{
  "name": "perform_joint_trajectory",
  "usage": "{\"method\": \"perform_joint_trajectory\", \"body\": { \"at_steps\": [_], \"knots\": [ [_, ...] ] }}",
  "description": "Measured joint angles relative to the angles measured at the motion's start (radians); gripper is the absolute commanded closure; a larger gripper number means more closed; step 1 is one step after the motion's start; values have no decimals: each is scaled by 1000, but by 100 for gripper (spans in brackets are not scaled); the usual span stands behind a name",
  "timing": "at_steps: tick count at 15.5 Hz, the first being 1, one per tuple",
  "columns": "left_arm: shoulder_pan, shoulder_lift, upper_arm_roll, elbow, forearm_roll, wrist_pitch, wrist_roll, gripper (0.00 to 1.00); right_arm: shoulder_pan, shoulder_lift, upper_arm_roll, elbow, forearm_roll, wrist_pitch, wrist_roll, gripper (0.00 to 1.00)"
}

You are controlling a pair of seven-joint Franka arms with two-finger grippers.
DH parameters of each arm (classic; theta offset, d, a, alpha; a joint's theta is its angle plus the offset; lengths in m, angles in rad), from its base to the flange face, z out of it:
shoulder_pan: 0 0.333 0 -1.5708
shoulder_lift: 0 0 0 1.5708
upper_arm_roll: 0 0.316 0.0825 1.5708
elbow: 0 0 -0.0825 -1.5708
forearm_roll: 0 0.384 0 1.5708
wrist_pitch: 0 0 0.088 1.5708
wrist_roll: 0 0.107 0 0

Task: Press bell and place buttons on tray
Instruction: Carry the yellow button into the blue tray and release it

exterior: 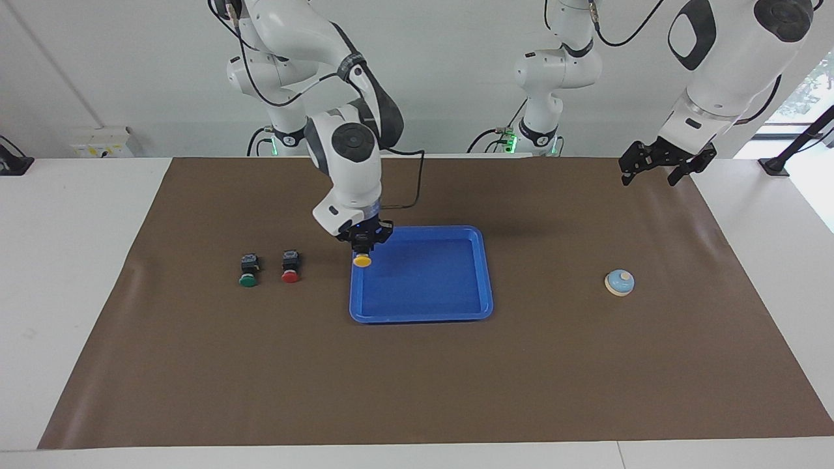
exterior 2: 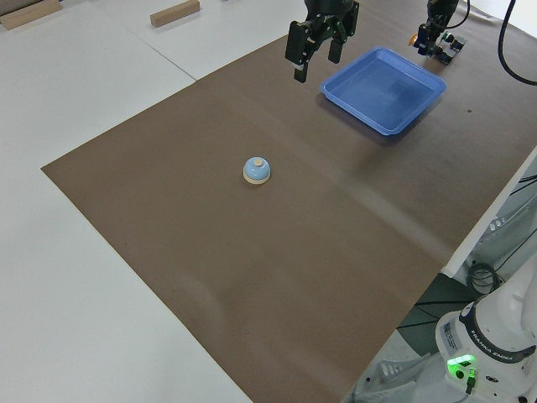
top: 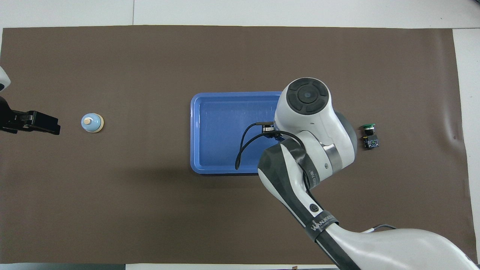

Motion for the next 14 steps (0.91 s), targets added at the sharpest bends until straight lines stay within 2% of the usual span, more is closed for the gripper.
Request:
{"method": "perform_joint_trajectory", "body": {
  "at_steps": [4, 10, 12, 13, 14],
  "knots": [
    [0, 0, 0, 0, 0, 0, 0, 0, 2, 56, -6, 2, 11, 66, 9, 100],
    [0, 0, 0, 0, 0, 0, 0, 0, -10, 71, -10, -40, 64, 142, -15, 100],
    [0, 0, 0, 0, 0, 0, 0, 0, -10, 72, -10, -62, 66, 168, -15, 95],
    [0, 0, 0, 0, 0, 0, 0, 0, -10, 72, -9, -74, 67, 181, -15, 78],
    [0, 0, 0, 0, 0, 0, 0, 0, -10, 72, -9, -86, 67, 197, -15, 27]
  ]
}}
